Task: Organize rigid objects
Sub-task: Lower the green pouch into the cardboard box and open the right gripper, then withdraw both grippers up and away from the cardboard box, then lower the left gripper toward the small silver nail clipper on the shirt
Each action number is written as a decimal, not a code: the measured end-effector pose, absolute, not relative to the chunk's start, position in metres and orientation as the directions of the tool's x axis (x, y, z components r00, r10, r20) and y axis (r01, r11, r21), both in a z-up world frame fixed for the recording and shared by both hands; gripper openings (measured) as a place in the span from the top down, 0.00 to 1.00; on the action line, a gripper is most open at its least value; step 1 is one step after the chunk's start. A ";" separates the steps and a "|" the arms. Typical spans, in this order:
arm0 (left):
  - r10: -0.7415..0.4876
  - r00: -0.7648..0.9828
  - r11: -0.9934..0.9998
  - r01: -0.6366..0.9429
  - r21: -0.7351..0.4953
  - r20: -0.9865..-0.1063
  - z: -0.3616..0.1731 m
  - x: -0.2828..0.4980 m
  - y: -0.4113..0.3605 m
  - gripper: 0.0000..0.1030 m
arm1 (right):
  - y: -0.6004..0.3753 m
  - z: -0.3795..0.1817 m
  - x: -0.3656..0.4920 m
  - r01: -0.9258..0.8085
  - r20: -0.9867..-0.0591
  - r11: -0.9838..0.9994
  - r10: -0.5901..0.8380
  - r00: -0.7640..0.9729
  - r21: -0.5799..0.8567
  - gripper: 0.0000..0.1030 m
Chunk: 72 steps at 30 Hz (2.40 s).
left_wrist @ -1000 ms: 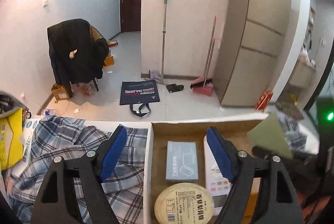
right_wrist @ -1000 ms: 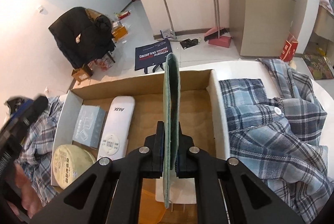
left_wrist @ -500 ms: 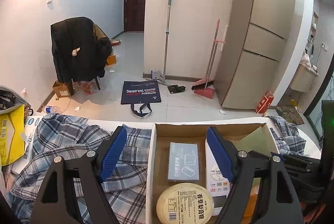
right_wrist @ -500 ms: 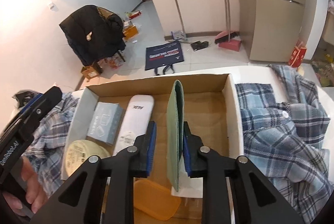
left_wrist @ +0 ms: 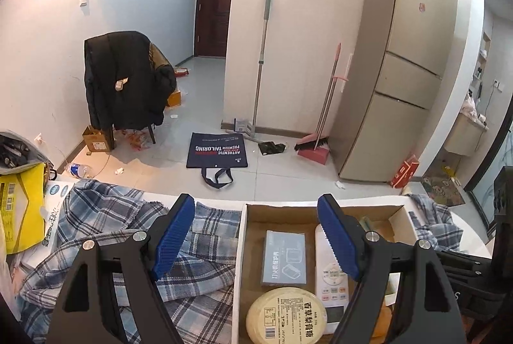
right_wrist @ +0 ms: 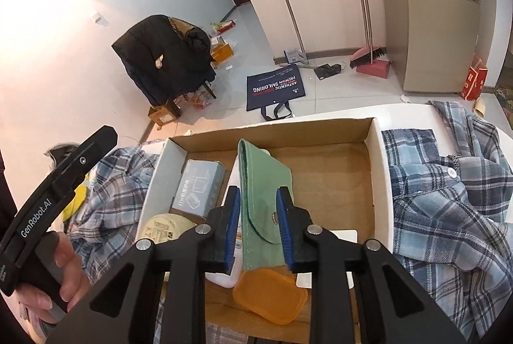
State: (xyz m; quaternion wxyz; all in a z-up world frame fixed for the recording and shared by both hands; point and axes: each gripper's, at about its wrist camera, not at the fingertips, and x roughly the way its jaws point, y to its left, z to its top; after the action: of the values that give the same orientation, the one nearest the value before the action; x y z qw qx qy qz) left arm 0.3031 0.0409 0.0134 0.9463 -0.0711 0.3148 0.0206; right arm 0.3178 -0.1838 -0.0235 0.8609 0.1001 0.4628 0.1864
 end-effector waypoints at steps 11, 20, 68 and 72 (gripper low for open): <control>-0.067 0.892 0.991 0.007 -0.136 -0.446 0.089 0.242 0.024 0.21 | -0.199 0.047 0.276 -0.227 -0.663 0.940 0.340 0.666 0.254 0.66; -0.071 0.981 0.995 0.057 -0.084 -0.178 0.142 0.126 0.003 0.00 | -0.200 0.115 0.186 -0.245 -0.456 0.958 0.286 0.843 0.149 0.01; -0.155 0.766 0.984 0.063 -0.168 -0.623 -0.041 0.123 0.030 0.18 | -0.224 -0.003 0.108 -0.228 -0.544 0.974 0.185 0.818 -0.011 0.01; -0.183 0.715 0.982 0.094 -0.167 -0.675 -0.051 0.129 0.022 0.52 | -0.220 -0.008 0.111 -0.218 -0.581 0.975 0.158 0.799 -0.035 0.01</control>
State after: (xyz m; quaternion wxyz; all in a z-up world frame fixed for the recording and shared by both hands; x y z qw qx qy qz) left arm 0.1293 0.0224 -0.0514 0.9240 -0.0601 0.3702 -0.0748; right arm 0.1107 -0.2200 -0.0077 0.9470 -0.0498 0.3015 0.0991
